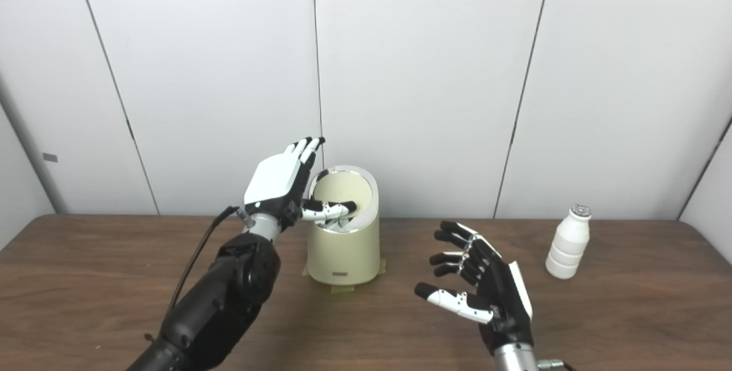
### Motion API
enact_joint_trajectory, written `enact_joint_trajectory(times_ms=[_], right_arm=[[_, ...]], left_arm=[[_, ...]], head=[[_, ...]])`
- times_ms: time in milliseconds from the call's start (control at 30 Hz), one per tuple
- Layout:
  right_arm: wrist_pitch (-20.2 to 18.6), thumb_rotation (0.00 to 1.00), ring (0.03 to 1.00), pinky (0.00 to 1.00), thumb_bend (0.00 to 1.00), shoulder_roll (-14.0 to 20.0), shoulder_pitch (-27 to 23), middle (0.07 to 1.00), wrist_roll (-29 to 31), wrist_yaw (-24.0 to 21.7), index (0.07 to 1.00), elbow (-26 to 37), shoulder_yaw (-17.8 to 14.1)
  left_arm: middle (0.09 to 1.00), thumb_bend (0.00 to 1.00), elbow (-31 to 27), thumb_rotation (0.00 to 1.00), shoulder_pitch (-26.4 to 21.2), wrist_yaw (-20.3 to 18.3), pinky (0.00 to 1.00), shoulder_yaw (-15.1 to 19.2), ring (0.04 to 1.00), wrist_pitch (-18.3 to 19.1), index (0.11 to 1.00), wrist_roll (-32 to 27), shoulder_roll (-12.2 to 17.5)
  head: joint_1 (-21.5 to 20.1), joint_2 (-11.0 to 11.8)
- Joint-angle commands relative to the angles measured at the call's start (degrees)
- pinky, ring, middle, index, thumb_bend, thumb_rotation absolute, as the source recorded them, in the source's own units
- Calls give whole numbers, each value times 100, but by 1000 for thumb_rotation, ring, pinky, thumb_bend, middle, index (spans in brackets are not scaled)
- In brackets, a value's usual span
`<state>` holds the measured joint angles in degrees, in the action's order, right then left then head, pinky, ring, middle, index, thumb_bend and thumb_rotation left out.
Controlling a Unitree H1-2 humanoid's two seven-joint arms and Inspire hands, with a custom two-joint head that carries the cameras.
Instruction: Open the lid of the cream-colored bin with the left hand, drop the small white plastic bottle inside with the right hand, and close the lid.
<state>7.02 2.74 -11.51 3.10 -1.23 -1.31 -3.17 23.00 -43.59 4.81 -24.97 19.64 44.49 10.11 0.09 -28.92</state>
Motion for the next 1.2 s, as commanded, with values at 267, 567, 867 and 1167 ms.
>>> enact_joint_trajectory(times_ms=[267,567,867,1167], right_arm=[[113,140,561,470,726,34,-167,727,1,-5,739,217,-4],[127,135,569,484,717,31,-181,725,-34,0,739,185,18],[238,147,566,478,722,51,-215,725,-83,9,736,43,23],[160,154,571,484,723,41,-219,725,-58,19,735,81,-9]], left_arm=[[1000,683,-122,0,98,-293,875,-71,969,272,1000,321,281],[974,688,-408,74,137,298,840,525,963,-64,1000,-63,121],[882,695,-1400,314,495,806,731,1925,858,-1564,923,-1849,-379],[768,644,-2909,255,1753,256,568,2479,711,-1340,769,-3066,-570]], head=[[46,-4],[83,27],[109,44],[129,37]])
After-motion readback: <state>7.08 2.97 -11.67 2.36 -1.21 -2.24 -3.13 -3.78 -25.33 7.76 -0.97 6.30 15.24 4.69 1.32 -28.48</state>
